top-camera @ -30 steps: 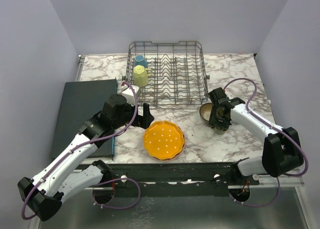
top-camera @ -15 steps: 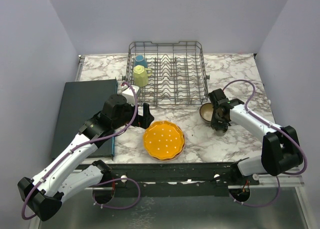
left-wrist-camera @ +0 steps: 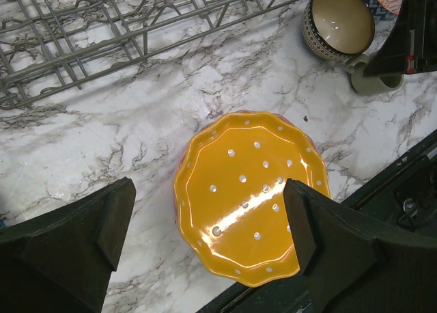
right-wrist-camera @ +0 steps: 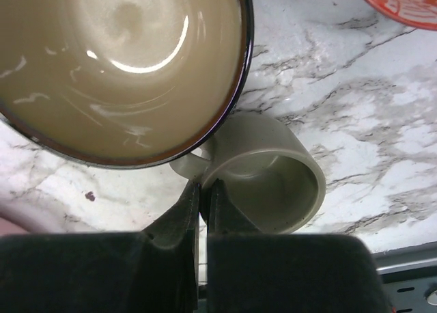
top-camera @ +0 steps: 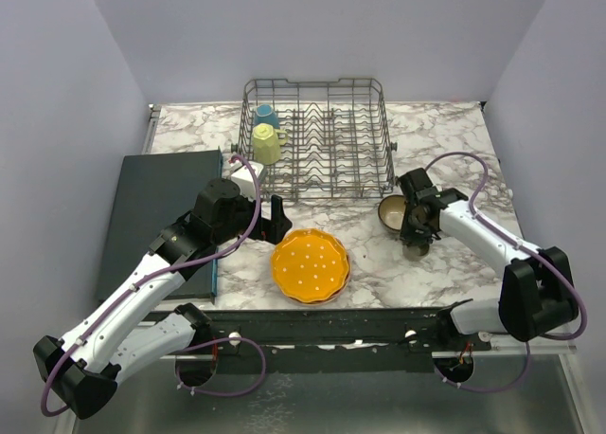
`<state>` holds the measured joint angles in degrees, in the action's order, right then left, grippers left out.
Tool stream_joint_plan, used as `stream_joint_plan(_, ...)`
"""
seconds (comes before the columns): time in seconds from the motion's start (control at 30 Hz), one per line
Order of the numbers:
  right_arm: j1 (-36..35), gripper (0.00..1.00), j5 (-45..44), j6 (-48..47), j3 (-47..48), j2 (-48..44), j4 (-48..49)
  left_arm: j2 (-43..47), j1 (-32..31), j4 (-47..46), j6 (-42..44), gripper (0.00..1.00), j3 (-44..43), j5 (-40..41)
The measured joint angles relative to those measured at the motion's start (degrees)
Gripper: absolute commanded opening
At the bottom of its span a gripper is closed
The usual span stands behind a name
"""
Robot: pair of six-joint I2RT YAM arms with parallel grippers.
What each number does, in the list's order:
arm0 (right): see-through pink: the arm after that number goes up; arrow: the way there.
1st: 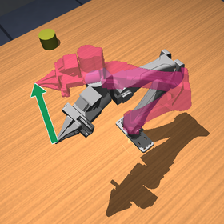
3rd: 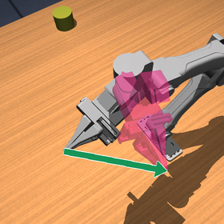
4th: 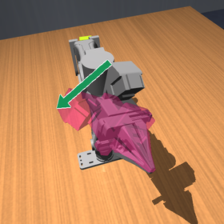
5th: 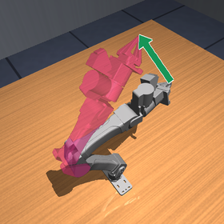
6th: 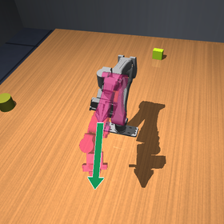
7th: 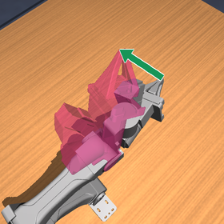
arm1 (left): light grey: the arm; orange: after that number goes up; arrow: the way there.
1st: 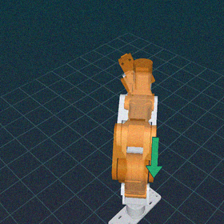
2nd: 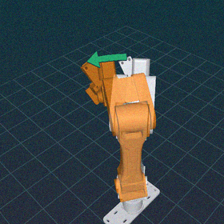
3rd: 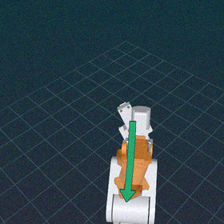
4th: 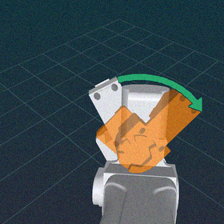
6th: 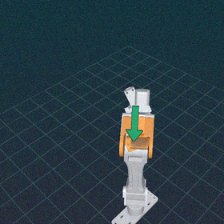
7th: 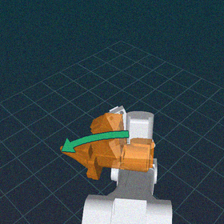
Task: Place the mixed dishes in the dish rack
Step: Pick up the cup at the center of the board.
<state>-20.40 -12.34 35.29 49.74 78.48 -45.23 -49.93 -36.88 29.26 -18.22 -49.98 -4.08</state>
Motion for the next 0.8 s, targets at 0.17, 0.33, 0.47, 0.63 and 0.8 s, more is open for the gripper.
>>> stream_joint_plan(0.17, 0.0, 0.0, 2.6, 0.2, 0.0, -2.7, -0.7, 0.0, 0.0, 0.0, 0.0, 0.99, 0.0, 0.0)
stream_joint_plan(0.33, 0.0, 0.0, 5.9, 0.0, 0.0, -6.1, -1.2, 0.0, 0.0, 0.0, 0.0, 0.99, 0.0, 0.0)
stream_joint_plan(0.47, 0.0, 0.0, 8.8, -0.5, 0.0, -8.0, -1.3, 0.0, 0.0, 0.0, 0.0, 0.99, 0.0, 0.0)
stream_joint_plan(0.63, 0.0, 0.0, 13.1, -1.4, 0.0, -11.5, -1.4, -0.1, 0.0, 0.0, 0.0, 0.99, 0.0, 0.0)
stream_joint_plan(0.8, 0.0, 0.0, 17.7, -2.5, 0.0, -15.2, -1.4, -0.9, 0.0, 0.0, 0.0, 0.99, 0.0, -0.6)
